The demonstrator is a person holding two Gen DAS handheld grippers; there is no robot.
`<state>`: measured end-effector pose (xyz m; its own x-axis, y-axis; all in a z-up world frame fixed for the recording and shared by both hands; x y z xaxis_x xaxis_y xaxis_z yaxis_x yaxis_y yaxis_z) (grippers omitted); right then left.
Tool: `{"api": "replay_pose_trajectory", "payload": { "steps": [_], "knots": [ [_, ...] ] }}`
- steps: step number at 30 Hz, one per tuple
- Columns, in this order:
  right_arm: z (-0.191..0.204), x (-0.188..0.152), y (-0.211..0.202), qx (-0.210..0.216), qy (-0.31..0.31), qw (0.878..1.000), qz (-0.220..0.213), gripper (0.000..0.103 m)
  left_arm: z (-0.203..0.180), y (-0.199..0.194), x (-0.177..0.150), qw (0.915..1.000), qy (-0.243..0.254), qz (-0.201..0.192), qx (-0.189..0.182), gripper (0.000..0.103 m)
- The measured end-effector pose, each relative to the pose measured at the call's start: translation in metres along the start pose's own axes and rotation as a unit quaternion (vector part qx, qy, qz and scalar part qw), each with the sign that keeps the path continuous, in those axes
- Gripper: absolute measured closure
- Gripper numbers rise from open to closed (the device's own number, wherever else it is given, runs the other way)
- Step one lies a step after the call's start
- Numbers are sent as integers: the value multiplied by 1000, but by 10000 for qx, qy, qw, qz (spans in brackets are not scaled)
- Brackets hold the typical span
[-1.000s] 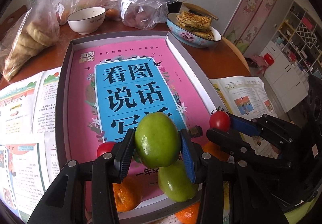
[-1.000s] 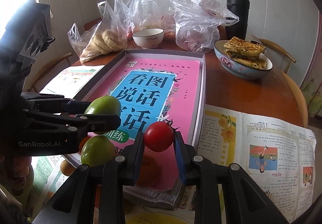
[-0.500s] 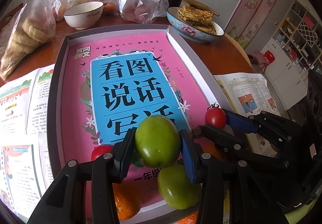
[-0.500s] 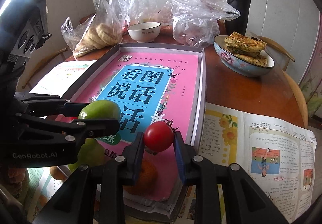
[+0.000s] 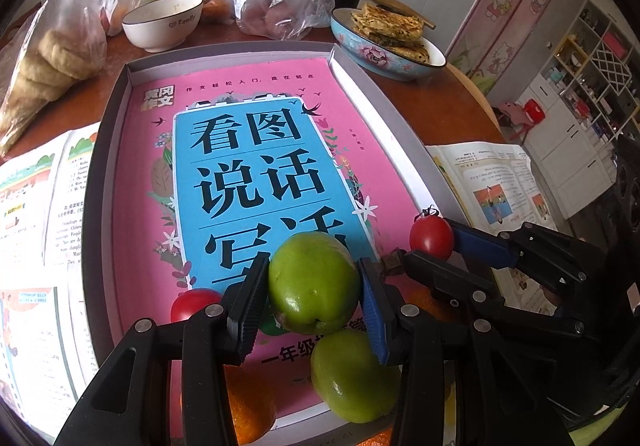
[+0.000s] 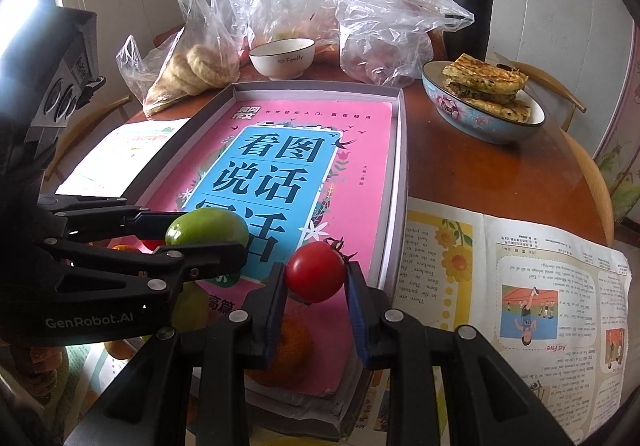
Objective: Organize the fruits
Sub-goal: 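Lower the green apple onto the pink book while the right tool lowers the tomato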
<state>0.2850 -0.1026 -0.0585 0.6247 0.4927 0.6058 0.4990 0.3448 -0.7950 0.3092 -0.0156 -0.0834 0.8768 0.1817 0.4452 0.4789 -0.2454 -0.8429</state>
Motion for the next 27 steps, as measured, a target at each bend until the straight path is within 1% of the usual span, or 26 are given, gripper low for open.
{"api": "replay_pose_trajectory", "payload": {
  "steps": [14,27],
  "knots": [
    [-1,-1,-3,11,95,9999,36,73,1,0,0,10000,-27,8,-22,58],
    [-2,-1,-9,-3,146,9999,-50,73,1,-1,-1,10000,-37,2,-3,58]
  ]
}}
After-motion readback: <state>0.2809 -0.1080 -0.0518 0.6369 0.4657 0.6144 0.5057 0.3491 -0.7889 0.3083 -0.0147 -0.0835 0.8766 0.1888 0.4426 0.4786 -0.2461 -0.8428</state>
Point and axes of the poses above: each gripper's, at about its wrist camera, not at the fingertips, and y roughly the way its jaws point, z to its left, x to its top, the point moved 7 cm from there along y, roughly the way its jaws point, and after that the axes turned 8 degrees about -y, right-handed, at the moved point
